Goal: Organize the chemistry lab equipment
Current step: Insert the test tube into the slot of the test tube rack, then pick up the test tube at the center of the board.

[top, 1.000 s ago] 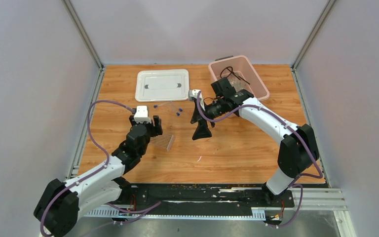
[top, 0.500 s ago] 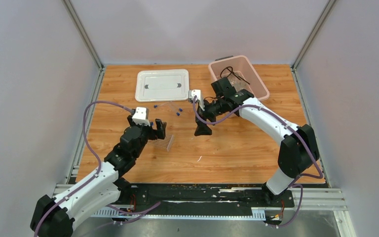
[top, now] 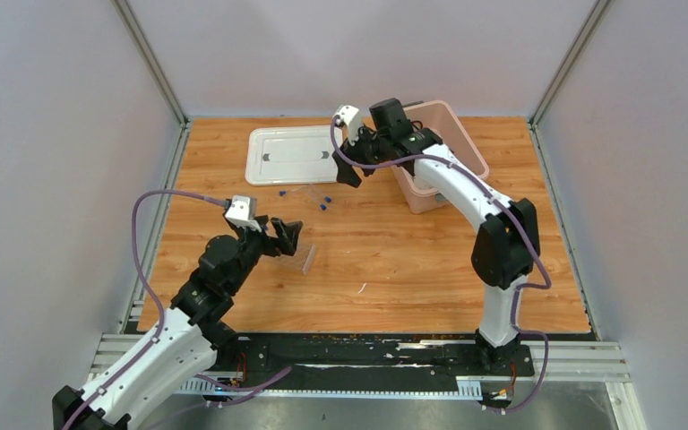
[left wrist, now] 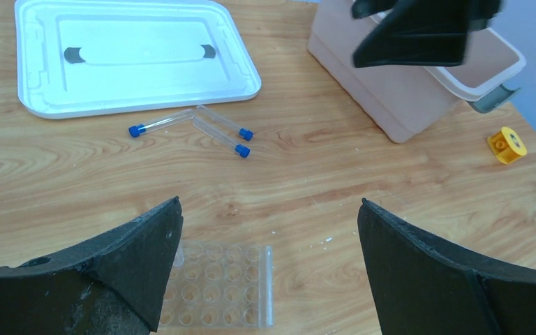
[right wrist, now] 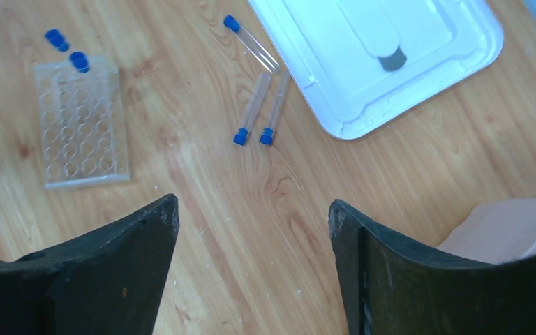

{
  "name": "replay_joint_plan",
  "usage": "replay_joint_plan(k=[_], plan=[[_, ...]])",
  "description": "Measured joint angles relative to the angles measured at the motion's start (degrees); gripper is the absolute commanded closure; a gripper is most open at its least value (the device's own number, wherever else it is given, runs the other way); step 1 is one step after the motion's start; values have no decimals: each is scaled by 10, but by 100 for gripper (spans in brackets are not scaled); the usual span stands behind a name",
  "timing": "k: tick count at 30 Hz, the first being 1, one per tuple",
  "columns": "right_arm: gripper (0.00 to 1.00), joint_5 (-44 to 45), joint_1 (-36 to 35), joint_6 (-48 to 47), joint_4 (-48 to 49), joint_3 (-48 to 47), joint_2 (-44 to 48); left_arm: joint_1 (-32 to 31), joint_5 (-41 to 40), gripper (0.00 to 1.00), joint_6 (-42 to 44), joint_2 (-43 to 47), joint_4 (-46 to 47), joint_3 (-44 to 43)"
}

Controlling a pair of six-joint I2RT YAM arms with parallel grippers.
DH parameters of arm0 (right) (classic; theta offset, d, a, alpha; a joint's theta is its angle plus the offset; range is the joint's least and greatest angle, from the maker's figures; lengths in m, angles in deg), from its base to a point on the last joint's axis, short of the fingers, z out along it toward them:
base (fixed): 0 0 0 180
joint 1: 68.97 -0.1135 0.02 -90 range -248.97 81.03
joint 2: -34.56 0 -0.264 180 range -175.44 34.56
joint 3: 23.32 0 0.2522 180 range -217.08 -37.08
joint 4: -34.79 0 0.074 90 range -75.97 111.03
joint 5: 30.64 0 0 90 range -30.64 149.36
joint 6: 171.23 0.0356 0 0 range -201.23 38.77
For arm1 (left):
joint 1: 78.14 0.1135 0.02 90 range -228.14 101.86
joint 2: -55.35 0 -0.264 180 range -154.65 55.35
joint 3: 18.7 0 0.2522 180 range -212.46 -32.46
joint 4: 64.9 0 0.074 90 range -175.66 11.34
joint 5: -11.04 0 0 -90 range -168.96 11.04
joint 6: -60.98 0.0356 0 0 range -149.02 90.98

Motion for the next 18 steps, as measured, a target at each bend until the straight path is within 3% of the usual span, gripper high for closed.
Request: replay_joint_plan(k=[5, 11, 18], plan=[[50, 31, 2, 59, -5, -62, -105, 0, 0, 0, -5, 47, -37, 0], [60, 67, -12, 88, -48, -156, -222, 0, -15, 0, -4, 96, -76, 0], [67, 103, -34, 89, -68, -201, -273, 0, -33, 0, -3, 111, -94, 0]])
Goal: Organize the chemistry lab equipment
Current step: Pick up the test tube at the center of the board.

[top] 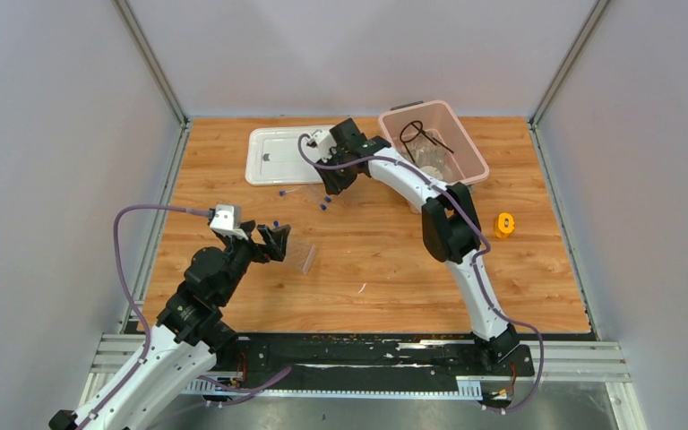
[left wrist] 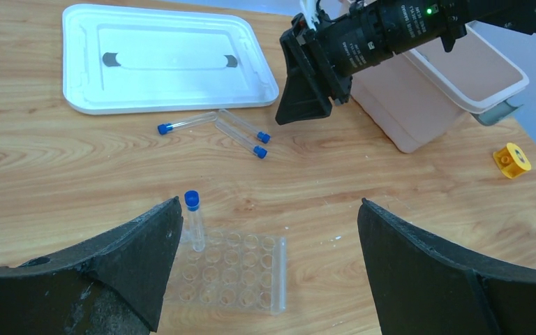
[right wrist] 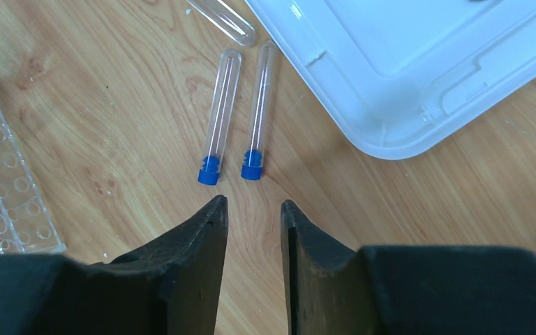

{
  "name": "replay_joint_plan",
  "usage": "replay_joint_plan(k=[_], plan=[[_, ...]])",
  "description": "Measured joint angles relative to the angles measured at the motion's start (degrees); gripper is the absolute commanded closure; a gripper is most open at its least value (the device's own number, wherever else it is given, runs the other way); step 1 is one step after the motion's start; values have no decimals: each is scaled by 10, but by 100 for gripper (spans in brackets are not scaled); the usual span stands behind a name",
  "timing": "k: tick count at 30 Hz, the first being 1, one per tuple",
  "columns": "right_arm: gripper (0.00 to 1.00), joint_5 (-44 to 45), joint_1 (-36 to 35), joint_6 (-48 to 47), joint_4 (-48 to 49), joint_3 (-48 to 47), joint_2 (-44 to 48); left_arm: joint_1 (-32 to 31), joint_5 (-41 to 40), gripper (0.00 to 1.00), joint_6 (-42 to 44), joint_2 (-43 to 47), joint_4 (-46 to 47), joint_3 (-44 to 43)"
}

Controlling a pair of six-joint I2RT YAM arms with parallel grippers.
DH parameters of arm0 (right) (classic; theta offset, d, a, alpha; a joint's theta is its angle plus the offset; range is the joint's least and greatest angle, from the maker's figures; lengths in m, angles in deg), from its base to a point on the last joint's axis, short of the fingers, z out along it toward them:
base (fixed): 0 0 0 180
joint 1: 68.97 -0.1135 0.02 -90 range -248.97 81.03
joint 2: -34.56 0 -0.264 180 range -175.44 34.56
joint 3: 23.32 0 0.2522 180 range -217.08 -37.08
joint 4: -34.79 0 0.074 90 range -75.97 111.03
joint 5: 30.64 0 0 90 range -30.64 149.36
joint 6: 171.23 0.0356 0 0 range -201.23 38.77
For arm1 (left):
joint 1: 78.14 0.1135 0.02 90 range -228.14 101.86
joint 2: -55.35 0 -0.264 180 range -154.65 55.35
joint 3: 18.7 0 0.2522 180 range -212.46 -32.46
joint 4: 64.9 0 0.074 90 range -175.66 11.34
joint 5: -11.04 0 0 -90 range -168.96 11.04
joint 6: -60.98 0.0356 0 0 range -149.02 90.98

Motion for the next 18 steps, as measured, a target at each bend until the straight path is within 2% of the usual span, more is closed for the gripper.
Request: replay_joint_plan(k=[7, 18], plan=[[75, 11, -12, 0, -6, -41, -39, 0, -12, 0, 1, 1, -7, 0], [76, 10, -13, 20, -11, -105, -99, 0, -16, 0, 5, 1, -9, 0]])
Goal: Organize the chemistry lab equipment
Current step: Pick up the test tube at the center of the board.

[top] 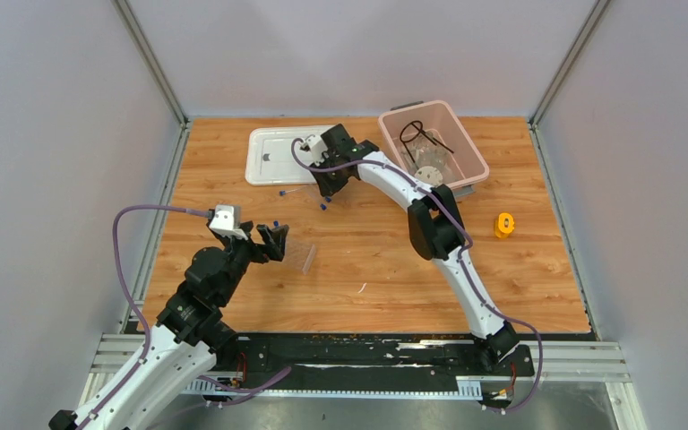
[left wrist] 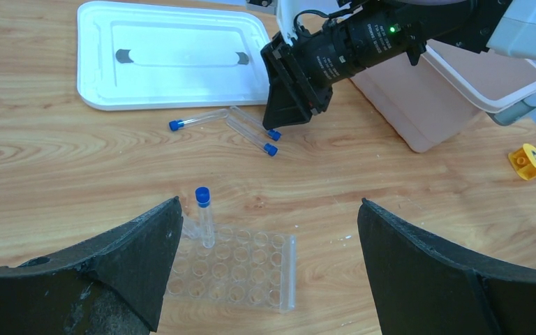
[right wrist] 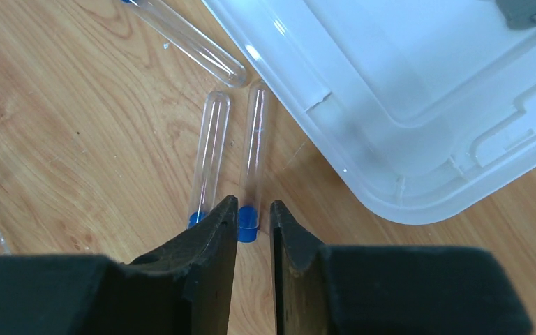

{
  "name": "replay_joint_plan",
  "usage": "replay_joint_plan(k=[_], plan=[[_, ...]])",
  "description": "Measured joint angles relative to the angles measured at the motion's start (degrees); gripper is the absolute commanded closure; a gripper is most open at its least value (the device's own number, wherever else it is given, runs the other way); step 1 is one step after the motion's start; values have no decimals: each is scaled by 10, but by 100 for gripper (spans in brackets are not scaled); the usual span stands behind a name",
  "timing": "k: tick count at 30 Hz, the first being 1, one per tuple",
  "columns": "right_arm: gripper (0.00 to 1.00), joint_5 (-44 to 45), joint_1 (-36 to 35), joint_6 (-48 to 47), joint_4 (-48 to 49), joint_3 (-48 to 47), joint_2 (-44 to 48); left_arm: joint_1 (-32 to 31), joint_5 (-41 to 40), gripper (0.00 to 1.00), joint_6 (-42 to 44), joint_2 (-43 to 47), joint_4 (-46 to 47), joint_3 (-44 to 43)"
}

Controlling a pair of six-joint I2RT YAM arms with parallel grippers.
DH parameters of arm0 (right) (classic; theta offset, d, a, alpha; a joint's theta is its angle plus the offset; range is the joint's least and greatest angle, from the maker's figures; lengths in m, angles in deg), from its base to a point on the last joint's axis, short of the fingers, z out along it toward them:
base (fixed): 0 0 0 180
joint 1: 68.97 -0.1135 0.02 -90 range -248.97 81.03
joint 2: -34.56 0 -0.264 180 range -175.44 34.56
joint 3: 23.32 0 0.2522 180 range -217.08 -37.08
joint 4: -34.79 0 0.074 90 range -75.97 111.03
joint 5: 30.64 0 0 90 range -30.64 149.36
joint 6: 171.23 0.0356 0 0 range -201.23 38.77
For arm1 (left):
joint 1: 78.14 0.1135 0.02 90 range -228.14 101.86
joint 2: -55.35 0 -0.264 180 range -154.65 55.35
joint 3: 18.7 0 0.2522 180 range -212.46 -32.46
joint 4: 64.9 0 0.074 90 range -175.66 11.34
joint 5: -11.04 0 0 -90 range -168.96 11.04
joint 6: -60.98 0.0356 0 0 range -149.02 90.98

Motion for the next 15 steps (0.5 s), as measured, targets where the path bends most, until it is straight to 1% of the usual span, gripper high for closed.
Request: replay_joint_plan(k=[8, 10, 13, 15], plan=[[77, 1, -1, 7, -5, -4, -17, 0, 0, 0, 0, 0, -2, 0], [79, 3, -1, 7, -7, -7, -17, 0, 0, 0, 0, 0, -2, 0], [84, 13, -1, 6, -10, -8, -18, 0, 0, 0, 1, 0, -2, 0], [84, 22, -2, 3, -10, -8, -18, 0, 0, 0, 1, 0, -2, 0]])
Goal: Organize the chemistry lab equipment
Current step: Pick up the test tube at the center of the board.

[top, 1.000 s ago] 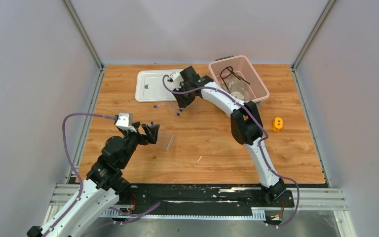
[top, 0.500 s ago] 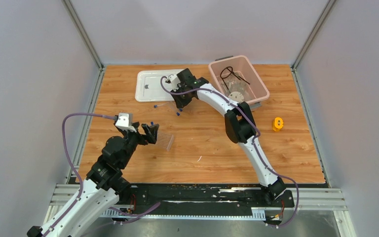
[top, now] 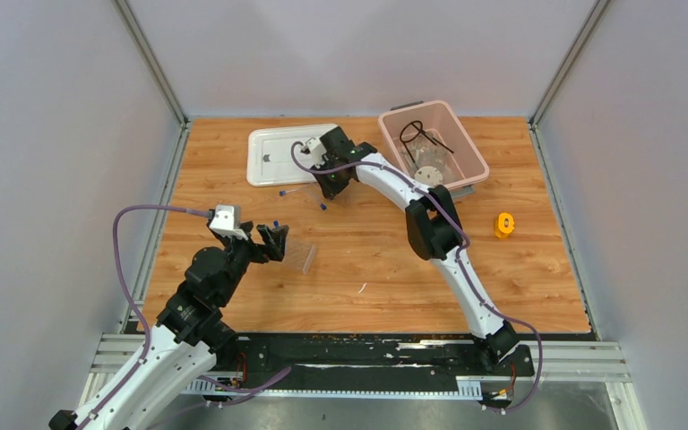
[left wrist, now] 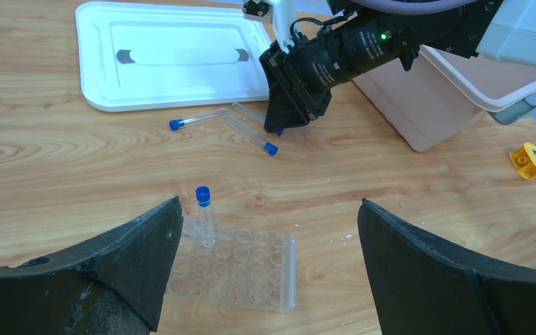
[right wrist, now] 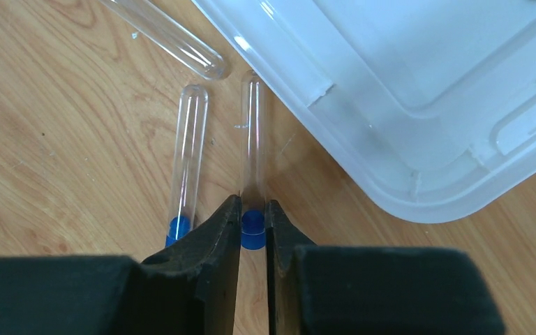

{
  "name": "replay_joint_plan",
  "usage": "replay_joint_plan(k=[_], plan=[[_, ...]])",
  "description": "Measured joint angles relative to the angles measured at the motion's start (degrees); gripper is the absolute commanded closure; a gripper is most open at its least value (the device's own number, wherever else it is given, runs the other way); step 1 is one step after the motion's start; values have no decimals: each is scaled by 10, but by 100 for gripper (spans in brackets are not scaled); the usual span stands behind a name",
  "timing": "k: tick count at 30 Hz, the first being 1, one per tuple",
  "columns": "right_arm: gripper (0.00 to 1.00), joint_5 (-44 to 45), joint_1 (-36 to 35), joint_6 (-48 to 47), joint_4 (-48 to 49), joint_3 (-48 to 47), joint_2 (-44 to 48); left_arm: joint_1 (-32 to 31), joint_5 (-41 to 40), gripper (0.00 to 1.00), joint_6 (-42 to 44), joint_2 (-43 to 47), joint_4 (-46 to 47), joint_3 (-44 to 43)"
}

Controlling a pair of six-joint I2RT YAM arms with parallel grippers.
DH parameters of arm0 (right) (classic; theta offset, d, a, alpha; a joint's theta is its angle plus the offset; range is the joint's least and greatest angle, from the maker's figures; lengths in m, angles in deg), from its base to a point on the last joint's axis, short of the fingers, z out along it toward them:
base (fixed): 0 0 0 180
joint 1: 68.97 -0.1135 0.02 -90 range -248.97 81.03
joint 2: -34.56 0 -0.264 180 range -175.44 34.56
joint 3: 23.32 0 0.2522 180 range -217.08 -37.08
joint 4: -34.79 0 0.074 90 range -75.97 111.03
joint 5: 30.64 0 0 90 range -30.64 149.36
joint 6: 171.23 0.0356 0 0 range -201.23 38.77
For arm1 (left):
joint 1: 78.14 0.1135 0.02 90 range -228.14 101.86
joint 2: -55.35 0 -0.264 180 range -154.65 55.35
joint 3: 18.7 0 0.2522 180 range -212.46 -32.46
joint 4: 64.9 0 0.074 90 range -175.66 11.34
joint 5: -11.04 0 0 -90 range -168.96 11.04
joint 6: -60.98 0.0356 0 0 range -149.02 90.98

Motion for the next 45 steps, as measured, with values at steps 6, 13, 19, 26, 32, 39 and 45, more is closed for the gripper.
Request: replay_joint_plan(k=[6, 13, 19, 26, 32, 39, 45], plan=[[86, 43, -5, -31, 18, 27, 13, 0, 1, 0, 0, 0, 0, 0], [100, 82, -7, -72, 36, 107, 61, 0, 7, 0, 0, -9, 0, 0], [100, 87, -4, -92, 32, 171, 102, 0, 23, 0, -1, -18, 0, 0], [100, 15, 24, -82, 31, 337, 219, 0, 87, 0, -8, -66, 10, 0], [100, -91, 58, -47, 39, 416, 325, 0, 154, 0, -47, -100, 57, 2], [100, -236, 80, 23, 67, 481, 432, 0, 228, 0, -132, -119, 221, 44], [100, -380, 96, 130, 180, 583, 521, 0, 250, 0, -223, -171, 367, 86]])
